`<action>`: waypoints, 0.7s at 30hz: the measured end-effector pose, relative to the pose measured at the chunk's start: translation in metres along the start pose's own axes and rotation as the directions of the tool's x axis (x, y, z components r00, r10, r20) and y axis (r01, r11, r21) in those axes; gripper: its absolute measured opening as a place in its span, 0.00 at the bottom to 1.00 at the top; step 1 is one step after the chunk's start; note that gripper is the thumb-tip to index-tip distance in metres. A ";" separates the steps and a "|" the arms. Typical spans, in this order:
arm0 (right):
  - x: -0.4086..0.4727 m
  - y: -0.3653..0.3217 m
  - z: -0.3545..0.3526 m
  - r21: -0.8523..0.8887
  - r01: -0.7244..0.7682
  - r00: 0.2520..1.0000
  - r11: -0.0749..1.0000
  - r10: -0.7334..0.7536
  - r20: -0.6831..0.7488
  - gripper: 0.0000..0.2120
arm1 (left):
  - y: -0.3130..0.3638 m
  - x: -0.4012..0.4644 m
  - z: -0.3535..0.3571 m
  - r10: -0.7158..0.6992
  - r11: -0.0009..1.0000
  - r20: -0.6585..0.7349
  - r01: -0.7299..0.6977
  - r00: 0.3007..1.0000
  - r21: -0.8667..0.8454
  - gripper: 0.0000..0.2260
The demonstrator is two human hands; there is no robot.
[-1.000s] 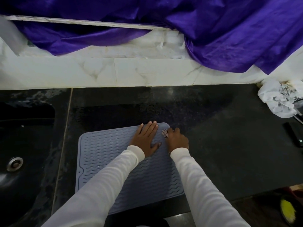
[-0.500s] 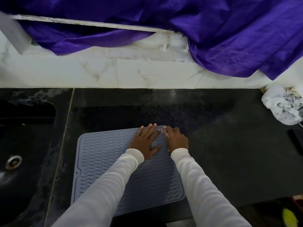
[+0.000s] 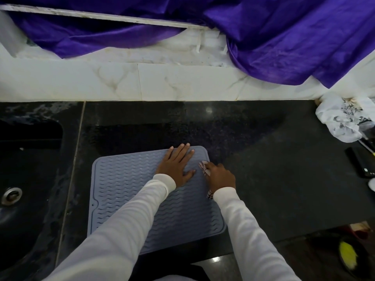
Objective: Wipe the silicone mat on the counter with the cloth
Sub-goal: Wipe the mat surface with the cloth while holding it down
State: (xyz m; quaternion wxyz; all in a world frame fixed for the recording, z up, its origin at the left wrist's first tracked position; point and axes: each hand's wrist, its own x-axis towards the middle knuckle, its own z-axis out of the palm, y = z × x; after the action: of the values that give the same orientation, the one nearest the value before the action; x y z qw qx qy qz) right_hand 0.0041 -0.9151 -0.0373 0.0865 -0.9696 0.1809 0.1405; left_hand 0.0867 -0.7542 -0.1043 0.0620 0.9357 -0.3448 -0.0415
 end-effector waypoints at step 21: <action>0.059 -0.024 -0.015 -0.048 0.027 0.995 0.998 -0.031 -0.099 0.14 | -0.001 0.002 0.002 -0.017 1.000 0.019 0.017 1.000 0.003 0.34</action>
State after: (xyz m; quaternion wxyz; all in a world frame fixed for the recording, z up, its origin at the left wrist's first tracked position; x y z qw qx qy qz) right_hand 0.0692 -0.9149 -0.0383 0.0568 -0.9797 0.1676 0.0946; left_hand 0.0886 -0.7544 -0.1067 0.0568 0.9383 -0.3374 -0.0505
